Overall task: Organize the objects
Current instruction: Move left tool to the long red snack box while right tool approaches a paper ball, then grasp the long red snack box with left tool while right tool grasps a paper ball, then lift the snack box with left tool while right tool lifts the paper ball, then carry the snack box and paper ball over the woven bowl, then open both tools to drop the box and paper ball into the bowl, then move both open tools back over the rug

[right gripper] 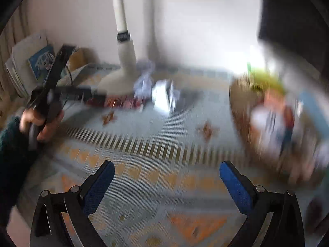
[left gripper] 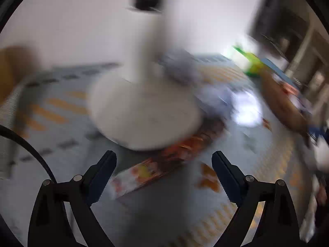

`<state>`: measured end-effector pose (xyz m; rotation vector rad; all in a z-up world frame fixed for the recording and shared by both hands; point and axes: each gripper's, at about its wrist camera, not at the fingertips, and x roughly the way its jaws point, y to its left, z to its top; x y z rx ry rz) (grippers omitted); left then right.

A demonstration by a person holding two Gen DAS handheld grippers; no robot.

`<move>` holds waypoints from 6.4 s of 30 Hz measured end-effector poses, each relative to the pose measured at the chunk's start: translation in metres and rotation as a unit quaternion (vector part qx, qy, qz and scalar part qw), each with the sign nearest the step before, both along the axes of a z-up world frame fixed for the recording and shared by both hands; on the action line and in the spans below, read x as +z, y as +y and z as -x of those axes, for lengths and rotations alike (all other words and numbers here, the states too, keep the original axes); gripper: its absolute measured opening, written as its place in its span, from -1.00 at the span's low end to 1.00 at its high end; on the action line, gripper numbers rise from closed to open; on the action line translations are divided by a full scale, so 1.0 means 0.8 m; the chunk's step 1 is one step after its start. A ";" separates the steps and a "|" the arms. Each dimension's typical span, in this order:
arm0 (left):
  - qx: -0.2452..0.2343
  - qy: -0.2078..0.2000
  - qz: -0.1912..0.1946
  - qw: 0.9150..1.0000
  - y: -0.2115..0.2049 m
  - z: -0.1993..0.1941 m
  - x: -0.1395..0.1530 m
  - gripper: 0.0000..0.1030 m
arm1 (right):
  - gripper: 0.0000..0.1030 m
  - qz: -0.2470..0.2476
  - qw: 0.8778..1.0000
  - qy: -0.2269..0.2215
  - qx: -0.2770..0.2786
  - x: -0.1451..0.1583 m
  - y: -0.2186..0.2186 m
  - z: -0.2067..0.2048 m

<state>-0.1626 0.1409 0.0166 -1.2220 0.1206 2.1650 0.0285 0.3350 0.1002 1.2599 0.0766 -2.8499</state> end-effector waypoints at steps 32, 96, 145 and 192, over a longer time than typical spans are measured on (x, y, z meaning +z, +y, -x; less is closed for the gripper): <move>-0.002 0.051 0.087 0.995 0.040 -0.120 0.023 -0.72 | 0.10 0.058 0.998 0.014 -0.019 -0.034 0.010 0.097; -0.030 0.115 -0.030 0.992 0.156 -0.254 0.130 -0.72 | -0.31 0.163 0.976 0.088 -0.115 0.024 0.150 -0.180; -0.075 0.156 -0.078 0.982 0.363 -0.081 0.169 -0.68 | 0.26 0.099 0.939 0.200 -0.260 0.131 0.287 -0.041; 0.216 0.071 0.085 0.970 -0.038 -0.223 0.002 -0.01 | 0.99 0.096 0.991 0.019 -0.086 -0.046 -0.015 -0.059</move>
